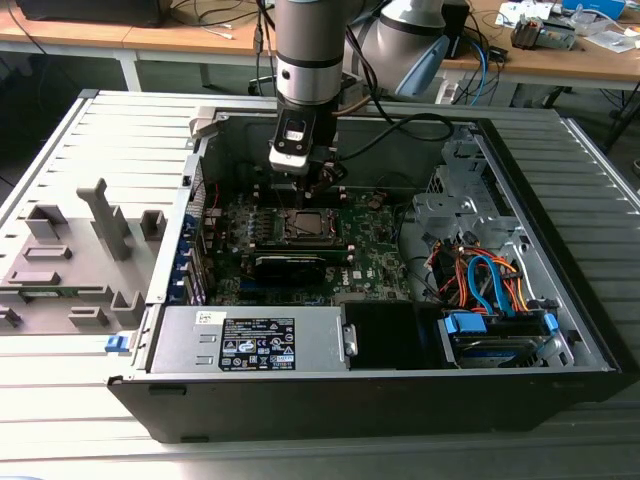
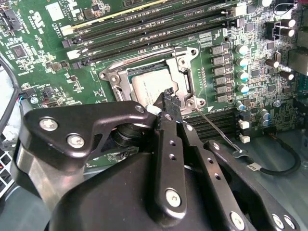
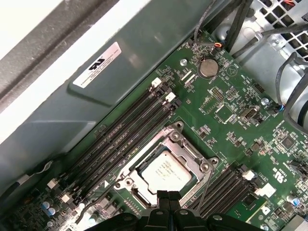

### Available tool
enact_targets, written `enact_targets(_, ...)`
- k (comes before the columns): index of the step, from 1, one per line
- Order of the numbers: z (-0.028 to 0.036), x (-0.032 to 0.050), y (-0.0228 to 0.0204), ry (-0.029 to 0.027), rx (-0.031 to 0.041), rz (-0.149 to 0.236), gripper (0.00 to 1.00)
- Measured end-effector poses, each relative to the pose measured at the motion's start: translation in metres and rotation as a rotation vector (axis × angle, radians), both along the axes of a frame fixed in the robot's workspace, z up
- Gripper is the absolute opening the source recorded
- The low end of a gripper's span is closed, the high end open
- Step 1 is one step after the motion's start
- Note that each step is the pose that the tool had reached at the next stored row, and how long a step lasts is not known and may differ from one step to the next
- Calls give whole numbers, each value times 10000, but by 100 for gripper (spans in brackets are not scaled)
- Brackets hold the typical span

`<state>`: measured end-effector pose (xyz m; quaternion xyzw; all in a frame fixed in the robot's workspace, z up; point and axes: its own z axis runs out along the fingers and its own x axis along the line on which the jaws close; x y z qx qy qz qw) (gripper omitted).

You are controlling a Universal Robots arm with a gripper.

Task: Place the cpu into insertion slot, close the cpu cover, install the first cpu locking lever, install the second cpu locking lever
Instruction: 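Install the first cpu locking lever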

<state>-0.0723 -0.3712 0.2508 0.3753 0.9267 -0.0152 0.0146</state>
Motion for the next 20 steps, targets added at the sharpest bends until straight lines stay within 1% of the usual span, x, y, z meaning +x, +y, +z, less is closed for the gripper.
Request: enact_targets(20,0,0,0,0,1,479,11)
